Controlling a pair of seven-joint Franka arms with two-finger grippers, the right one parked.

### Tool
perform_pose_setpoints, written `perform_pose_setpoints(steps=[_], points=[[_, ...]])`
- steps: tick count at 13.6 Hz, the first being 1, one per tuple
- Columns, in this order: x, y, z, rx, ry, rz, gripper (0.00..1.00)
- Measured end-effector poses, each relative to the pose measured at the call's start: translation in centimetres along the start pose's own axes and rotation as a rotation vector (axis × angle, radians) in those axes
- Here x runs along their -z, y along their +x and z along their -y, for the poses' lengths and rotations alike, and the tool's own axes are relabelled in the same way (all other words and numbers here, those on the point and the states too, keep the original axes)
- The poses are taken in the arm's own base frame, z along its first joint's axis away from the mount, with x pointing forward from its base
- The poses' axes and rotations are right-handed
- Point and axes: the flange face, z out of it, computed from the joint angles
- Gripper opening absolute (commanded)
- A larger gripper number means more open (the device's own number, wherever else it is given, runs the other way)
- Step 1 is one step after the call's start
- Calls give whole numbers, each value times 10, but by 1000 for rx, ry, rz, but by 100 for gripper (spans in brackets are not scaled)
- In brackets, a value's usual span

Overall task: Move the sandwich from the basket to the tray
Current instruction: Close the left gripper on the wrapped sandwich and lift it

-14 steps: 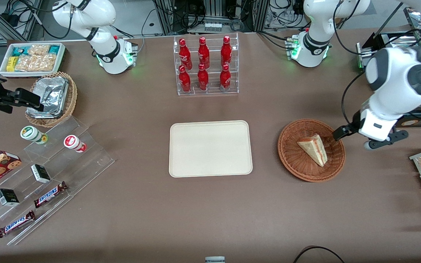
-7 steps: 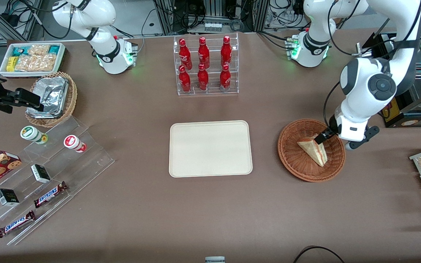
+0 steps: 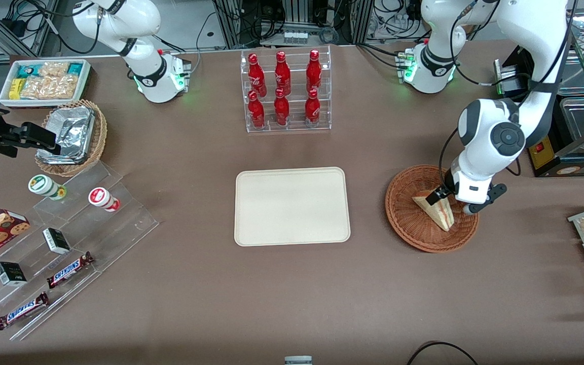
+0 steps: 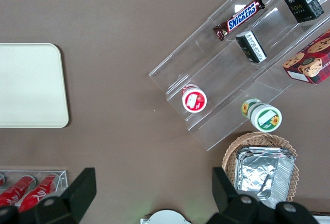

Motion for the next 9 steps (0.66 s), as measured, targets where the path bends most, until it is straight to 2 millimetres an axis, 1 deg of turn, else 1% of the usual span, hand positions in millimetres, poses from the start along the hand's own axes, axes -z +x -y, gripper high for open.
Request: perform_pose_setpoints(steps=[2, 3, 4, 5, 7, 9], points=[[-6, 0, 0, 1, 4, 7, 66], [-9, 0, 0, 1, 5, 9, 39], [-11, 0, 0, 7, 3, 8, 10], [-13, 1, 0, 15, 0, 6, 0], [-13, 1, -1, 23, -4, 2, 0], [-6, 5, -4, 25, -14, -11, 0]])
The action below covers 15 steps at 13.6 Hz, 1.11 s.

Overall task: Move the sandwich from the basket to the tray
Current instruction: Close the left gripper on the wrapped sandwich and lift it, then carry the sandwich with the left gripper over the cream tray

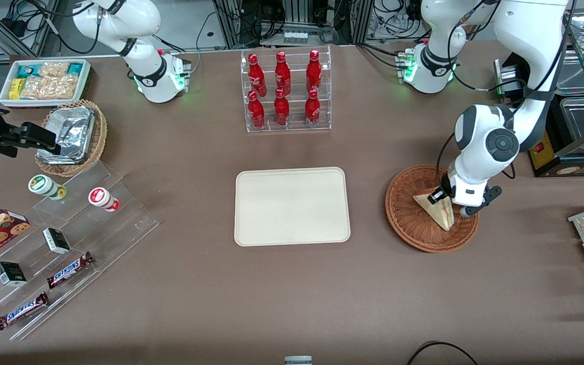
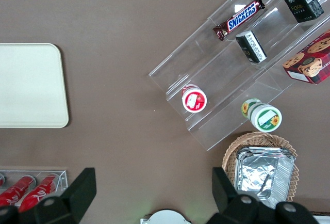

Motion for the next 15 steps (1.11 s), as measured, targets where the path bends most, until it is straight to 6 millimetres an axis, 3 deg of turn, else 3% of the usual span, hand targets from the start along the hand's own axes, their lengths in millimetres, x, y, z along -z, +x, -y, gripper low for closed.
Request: perform_pose_setpoints(steps=[3, 6, 9, 11, 15], points=[[45, 12, -10, 1, 9, -1, 0], [132, 28, -31, -7, 28, 7, 0], [202, 19, -72, -69, 0, -20, 0], [217, -6, -115, -147, -23, -33, 0], [191, -88, -207, -335, -22, -1, 0]])
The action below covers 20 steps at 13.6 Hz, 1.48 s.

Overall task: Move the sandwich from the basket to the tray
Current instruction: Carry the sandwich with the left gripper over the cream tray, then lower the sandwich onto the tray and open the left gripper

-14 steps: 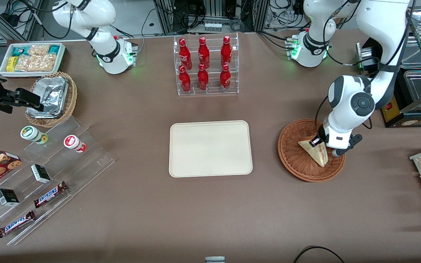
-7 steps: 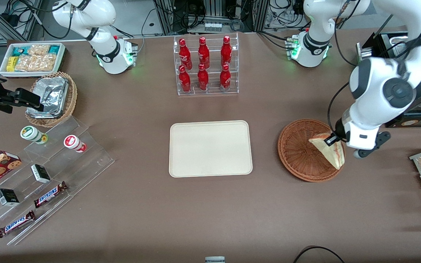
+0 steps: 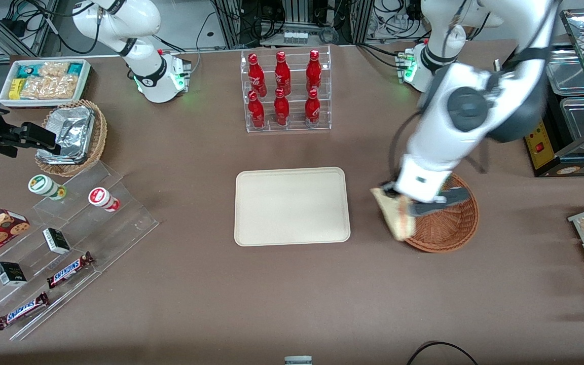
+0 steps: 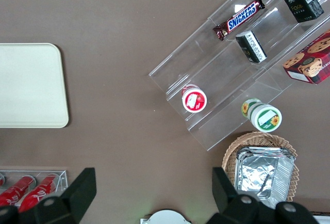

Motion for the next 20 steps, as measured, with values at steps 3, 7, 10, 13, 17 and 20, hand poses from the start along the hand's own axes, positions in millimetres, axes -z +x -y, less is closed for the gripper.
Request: perform_pose_setpoints(steps=[3, 7, 10, 13, 17, 20], points=[[-32, -38, -56, -106, 17, 38, 0], [-82, -86, -123, -213, 27, 75, 0], [-112, -111, -157, -239, 6, 71, 0], [-139, -117, -178, -230, -32, 55, 0], [-178, -112, -194, -216, -32, 73, 0], [-204, -115, -202, -222, -19, 88, 0]])
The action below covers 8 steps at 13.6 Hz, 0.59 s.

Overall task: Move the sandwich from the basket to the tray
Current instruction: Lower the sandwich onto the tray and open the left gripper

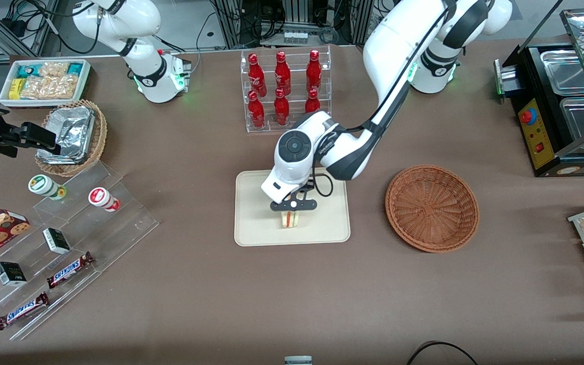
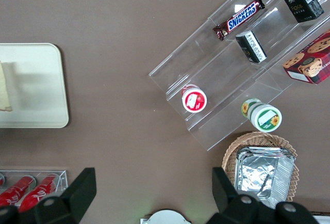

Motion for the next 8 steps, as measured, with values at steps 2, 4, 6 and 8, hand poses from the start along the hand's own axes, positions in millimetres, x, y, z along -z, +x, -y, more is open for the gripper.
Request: perform_pose_setpoints(steps=[2, 4, 6, 8], points=[[-7, 1, 1, -14, 23, -15, 1], [-15, 2, 2, -18, 40, -18, 99], [-20, 2, 3, -20, 47, -15, 100], [-19, 2, 2, -20, 45, -17, 100]])
